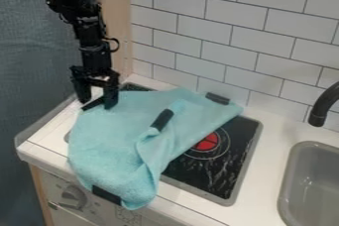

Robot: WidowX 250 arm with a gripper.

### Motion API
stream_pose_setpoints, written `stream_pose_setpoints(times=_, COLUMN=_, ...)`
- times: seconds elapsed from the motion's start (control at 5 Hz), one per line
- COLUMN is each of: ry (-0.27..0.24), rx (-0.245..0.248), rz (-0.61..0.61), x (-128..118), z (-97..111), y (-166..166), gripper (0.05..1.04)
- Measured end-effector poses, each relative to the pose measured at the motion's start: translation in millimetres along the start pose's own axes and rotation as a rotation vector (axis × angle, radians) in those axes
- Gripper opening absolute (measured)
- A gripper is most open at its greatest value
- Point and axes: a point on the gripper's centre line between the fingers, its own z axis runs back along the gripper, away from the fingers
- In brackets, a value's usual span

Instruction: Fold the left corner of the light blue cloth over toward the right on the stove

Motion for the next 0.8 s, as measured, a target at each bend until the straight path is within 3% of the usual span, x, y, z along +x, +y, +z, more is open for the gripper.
stream_pose_setpoints(times=0.2, ry=-0.009, rx=-0.008, rz=-0.018, x=1.0, z=-1.0, y=-1.4, gripper=0.655)
stream_pose_setpoints(times=0.4, ry=-0.006, rx=-0.012, rz=-0.028, x=-0.6, z=-2.8, y=-2.5, gripper=0.409)
stream_pose_setpoints(times=0.6, ry=-0.007, rx=-0.018, rz=-0.035, x=-1.2, z=-2.2, y=-3.8, gripper=0.212)
stream_pose_setpoints(times=0.8, ry=-0.006, rx=-0.024, rz=-0.045, x=-4.5, z=-1.8, y=-6.3, gripper=0.101)
